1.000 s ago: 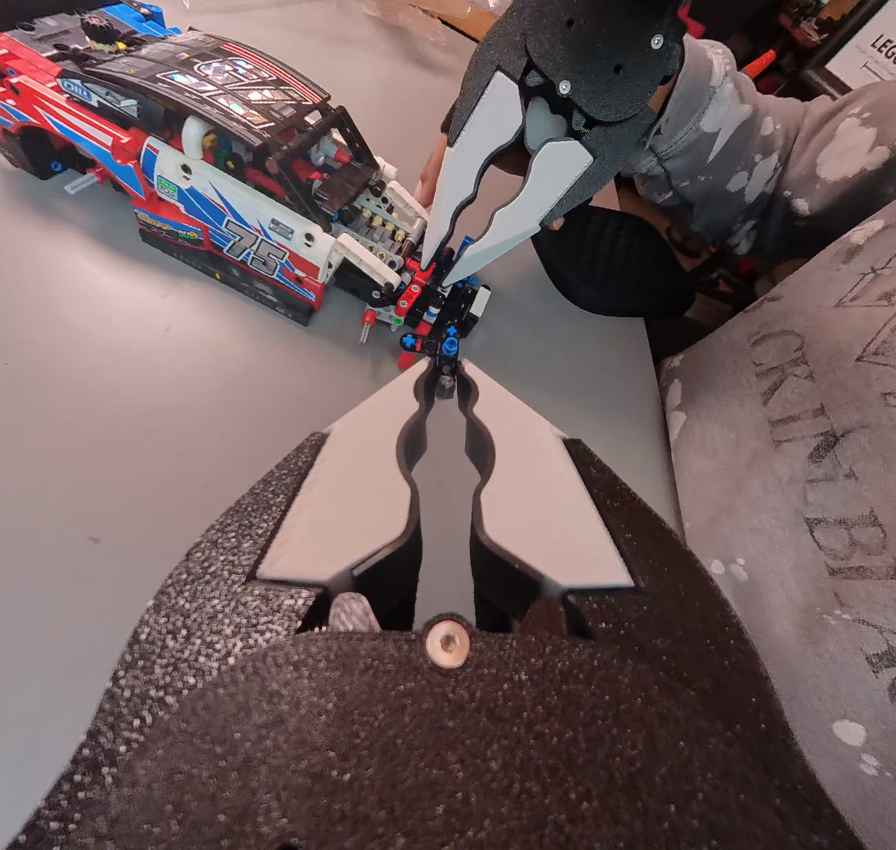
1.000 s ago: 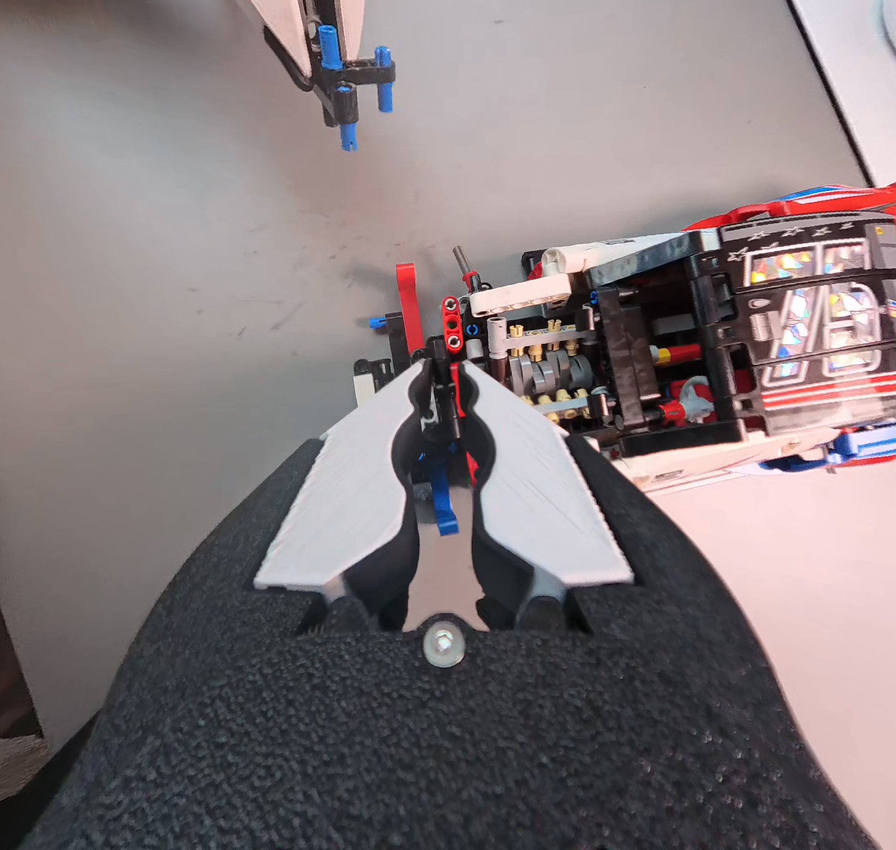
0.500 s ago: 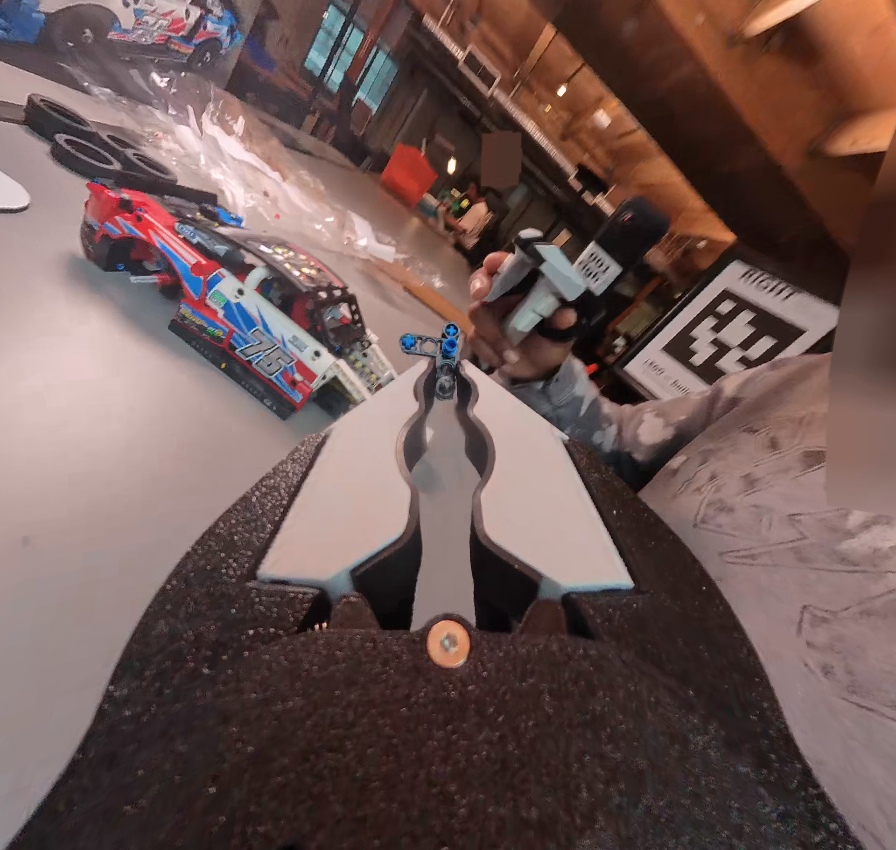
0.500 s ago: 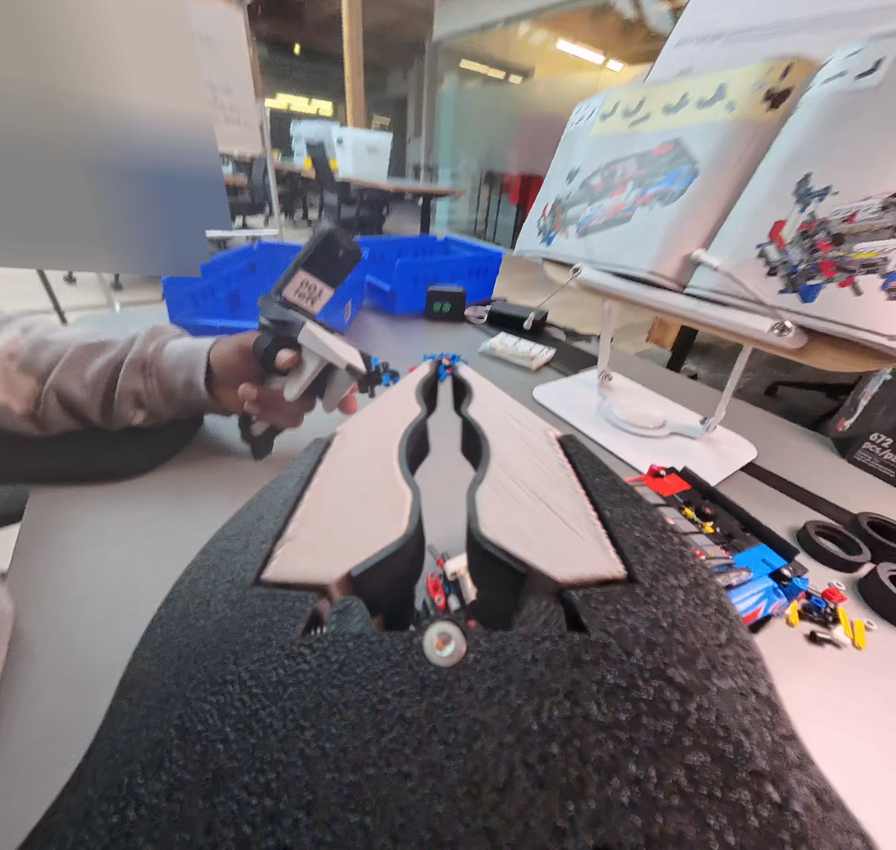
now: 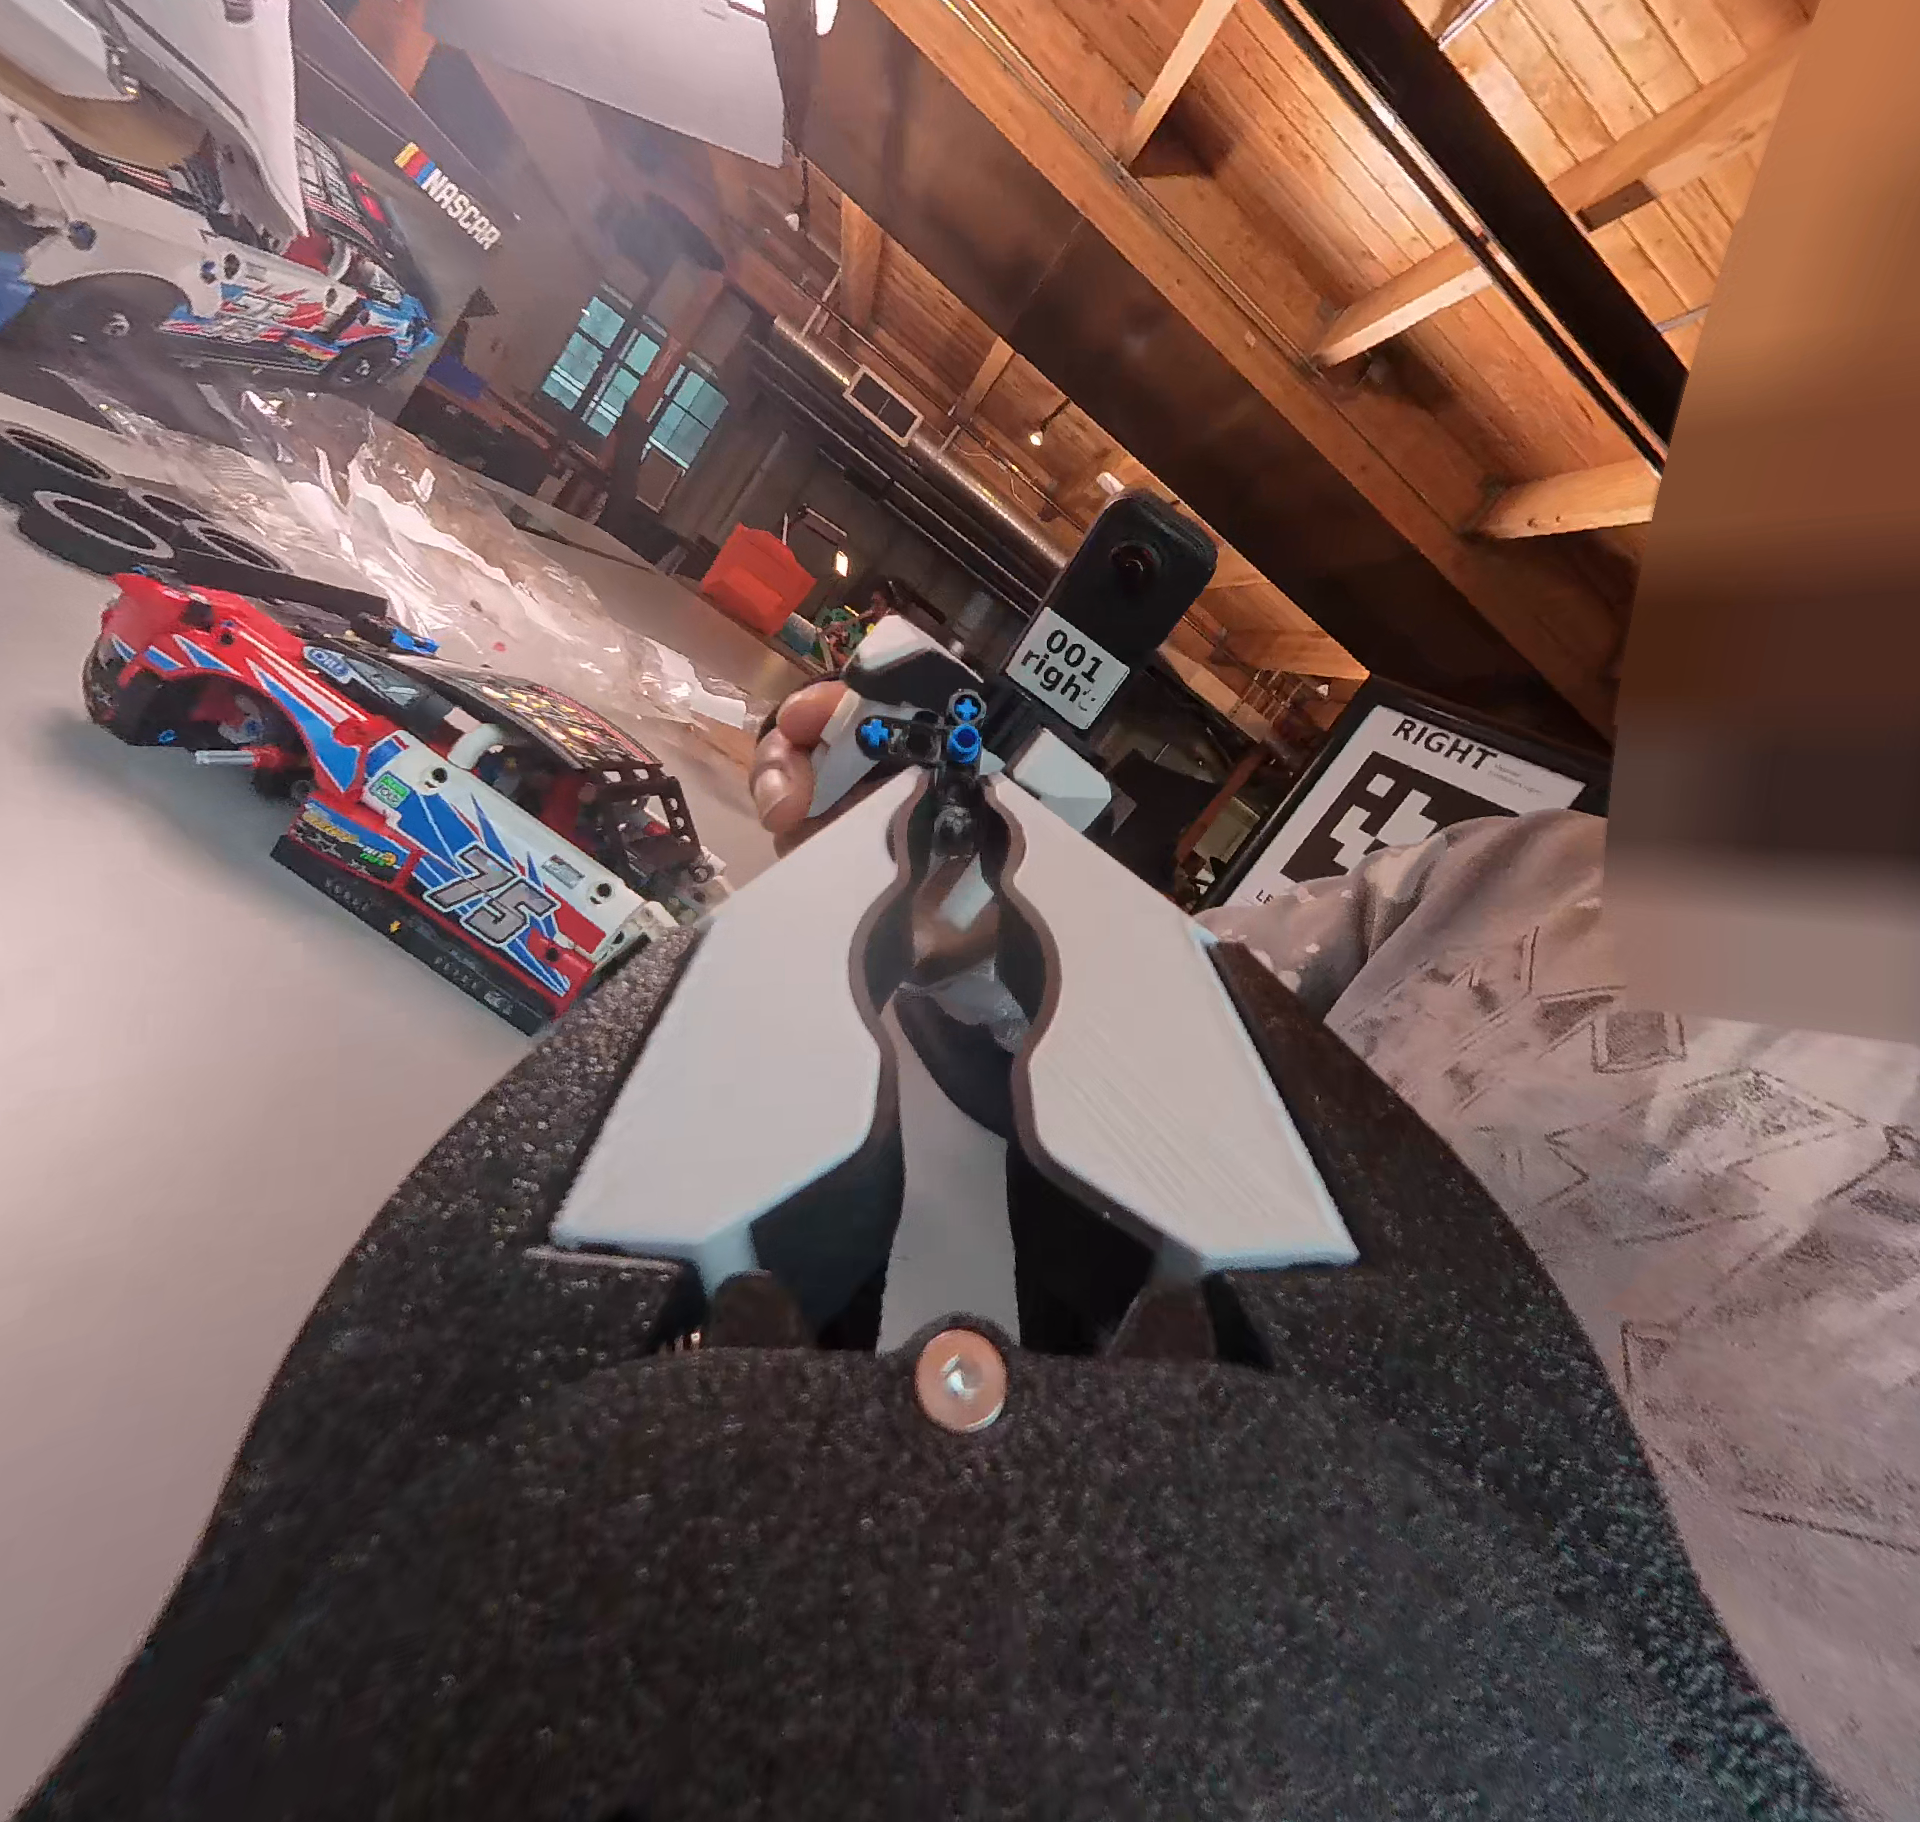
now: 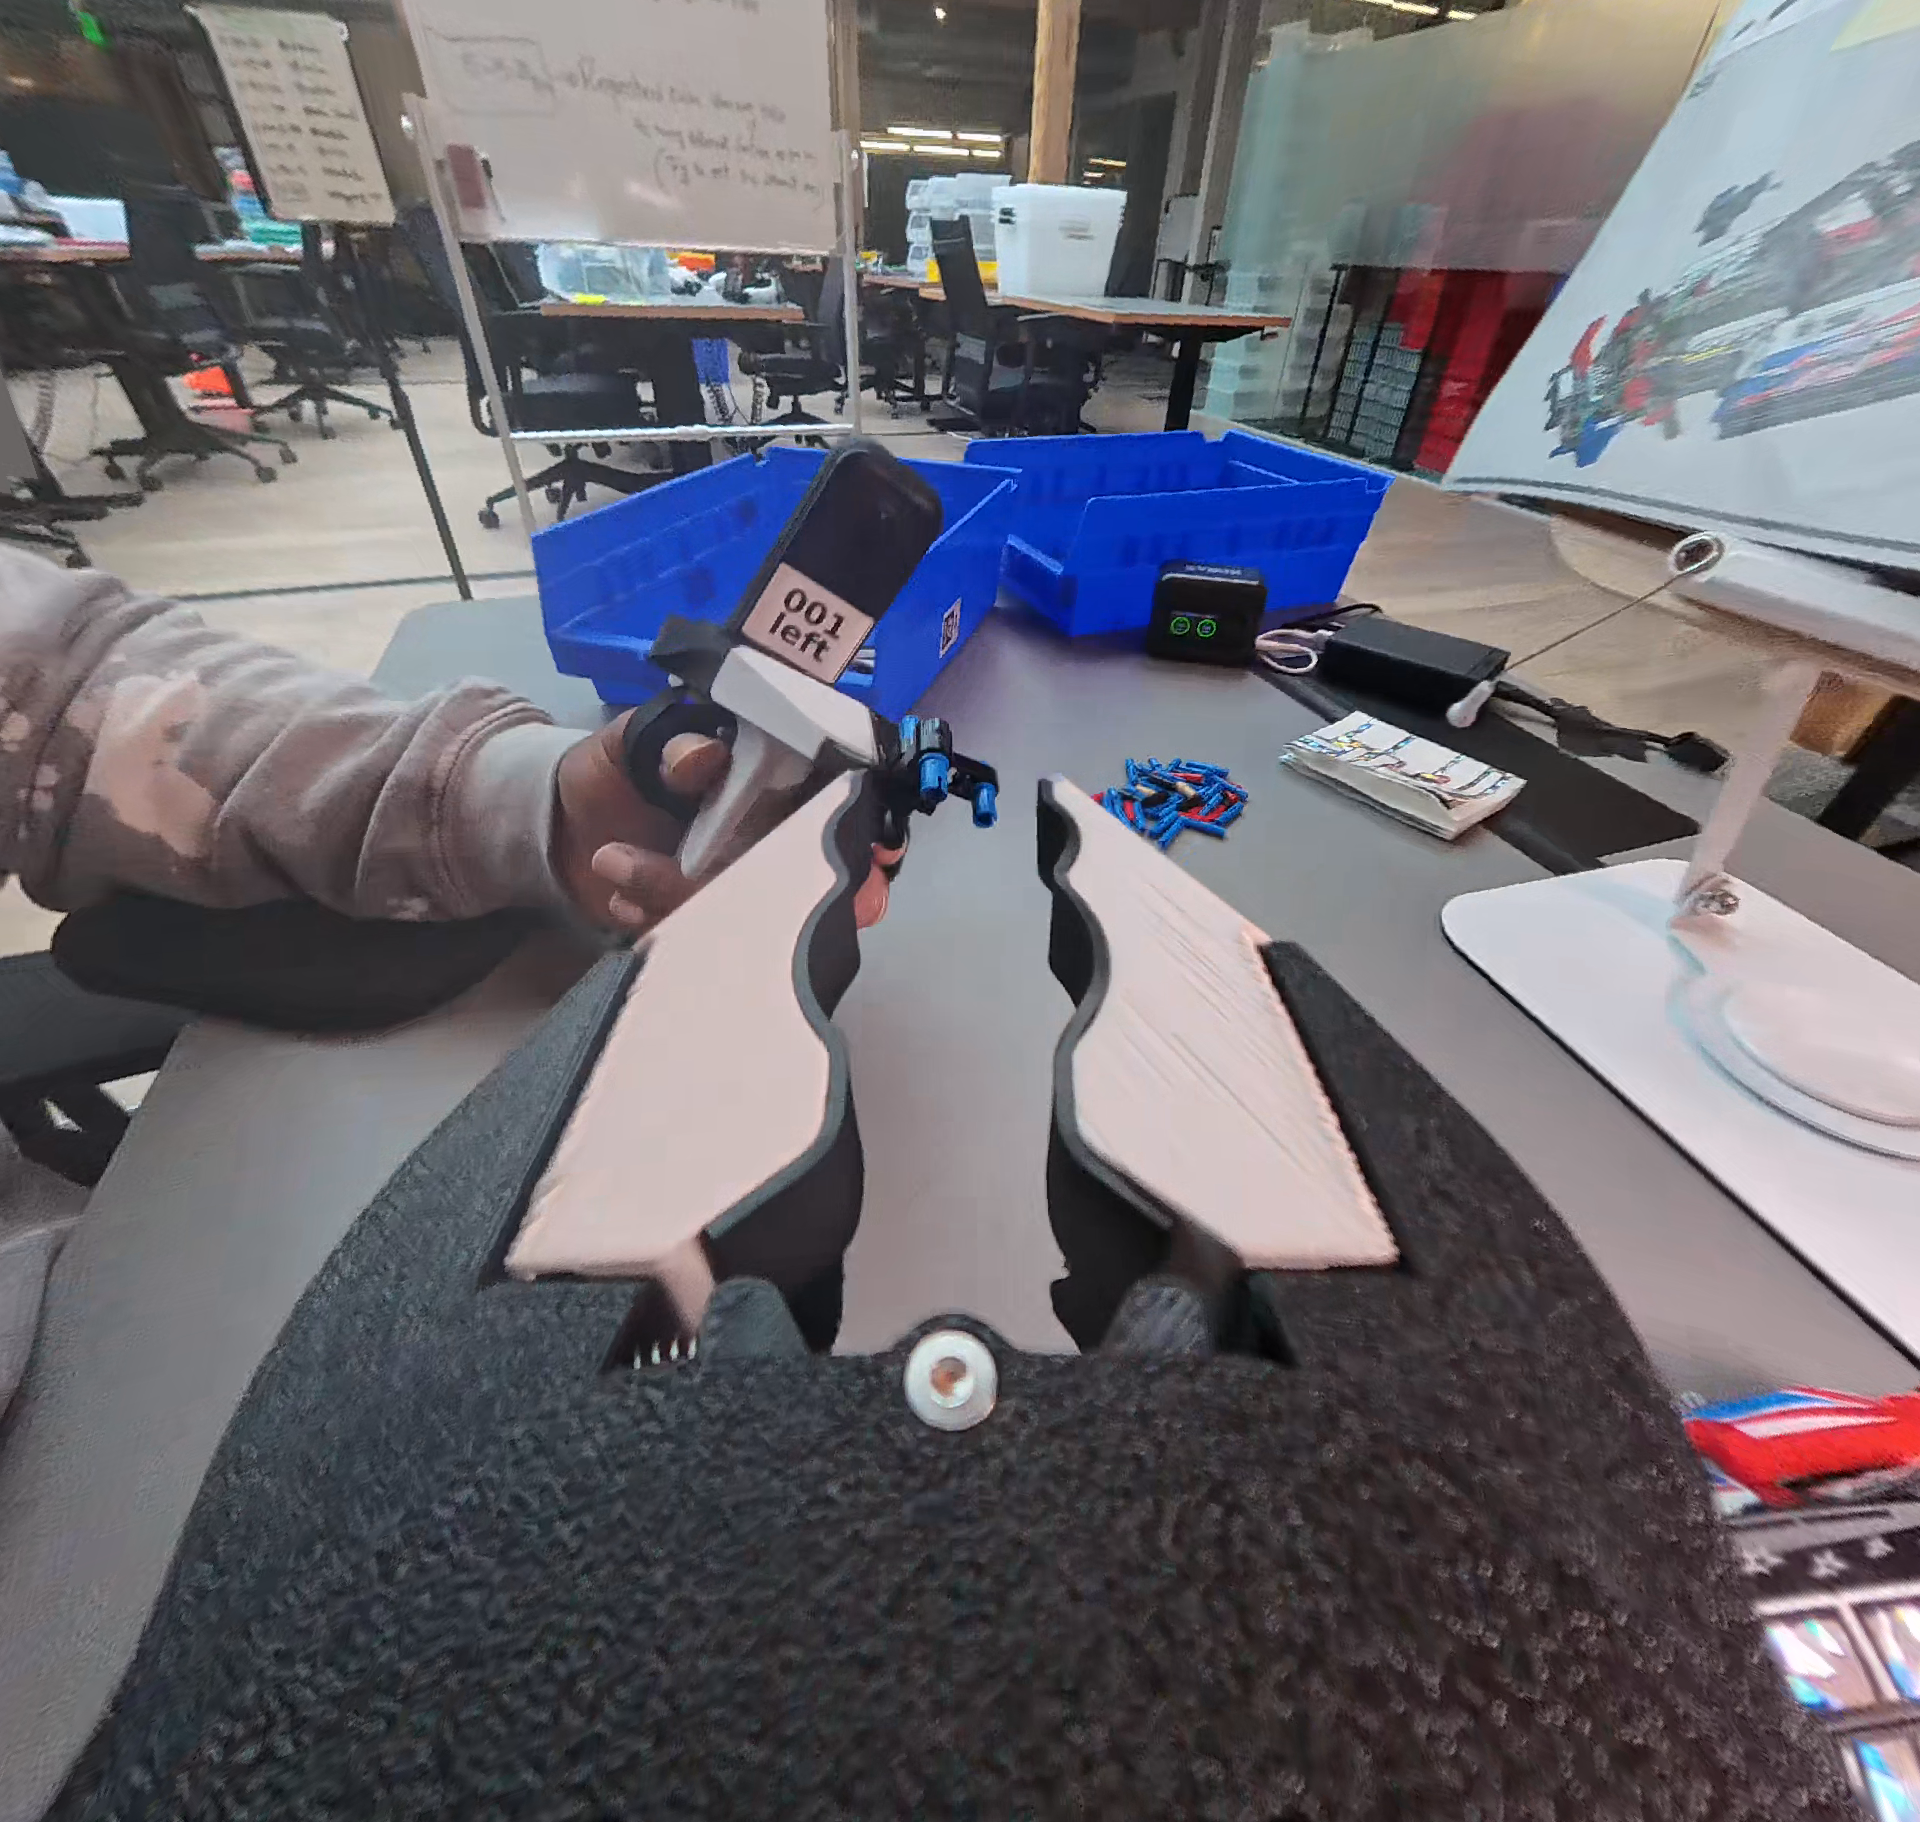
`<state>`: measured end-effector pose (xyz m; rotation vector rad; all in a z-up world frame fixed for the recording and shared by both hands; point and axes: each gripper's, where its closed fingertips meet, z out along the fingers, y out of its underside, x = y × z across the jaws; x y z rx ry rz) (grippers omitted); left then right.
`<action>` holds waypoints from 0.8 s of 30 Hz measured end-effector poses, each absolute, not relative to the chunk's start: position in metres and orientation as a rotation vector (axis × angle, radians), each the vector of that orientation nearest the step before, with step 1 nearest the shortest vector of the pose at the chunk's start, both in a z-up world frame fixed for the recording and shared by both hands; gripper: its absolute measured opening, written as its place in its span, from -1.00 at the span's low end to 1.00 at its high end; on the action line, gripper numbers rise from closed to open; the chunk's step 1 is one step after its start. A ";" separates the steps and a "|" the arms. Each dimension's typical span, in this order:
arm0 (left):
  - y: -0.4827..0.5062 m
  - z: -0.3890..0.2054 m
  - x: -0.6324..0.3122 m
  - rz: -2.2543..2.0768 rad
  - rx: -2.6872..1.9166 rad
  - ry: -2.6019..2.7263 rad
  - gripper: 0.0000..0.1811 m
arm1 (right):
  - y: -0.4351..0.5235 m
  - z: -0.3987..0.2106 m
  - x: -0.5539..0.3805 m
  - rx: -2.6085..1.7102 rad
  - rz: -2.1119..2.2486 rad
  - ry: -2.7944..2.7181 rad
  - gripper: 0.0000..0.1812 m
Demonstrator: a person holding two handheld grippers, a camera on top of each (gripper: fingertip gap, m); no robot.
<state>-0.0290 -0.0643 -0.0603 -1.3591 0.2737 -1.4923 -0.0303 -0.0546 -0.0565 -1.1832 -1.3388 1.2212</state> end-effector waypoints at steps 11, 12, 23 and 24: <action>-0.071 -0.059 -0.015 -1.516 -1.353 0.332 -0.94 | -0.069 -0.060 -0.016 -1.154 1.282 -1.375 -0.80; -0.072 -0.059 -0.014 -1.514 -1.354 0.341 -0.94 | -0.069 -0.060 -0.016 -1.155 1.288 -1.369 -0.82; -0.073 -0.062 -0.010 -1.418 -1.404 0.410 -0.91 | -0.074 -0.059 -0.013 -1.130 1.336 -1.380 -0.94; -0.074 -0.062 -0.010 -1.407 -1.407 0.420 -0.90 | -0.075 -0.059 -0.013 -1.128 1.342 -1.383 -0.94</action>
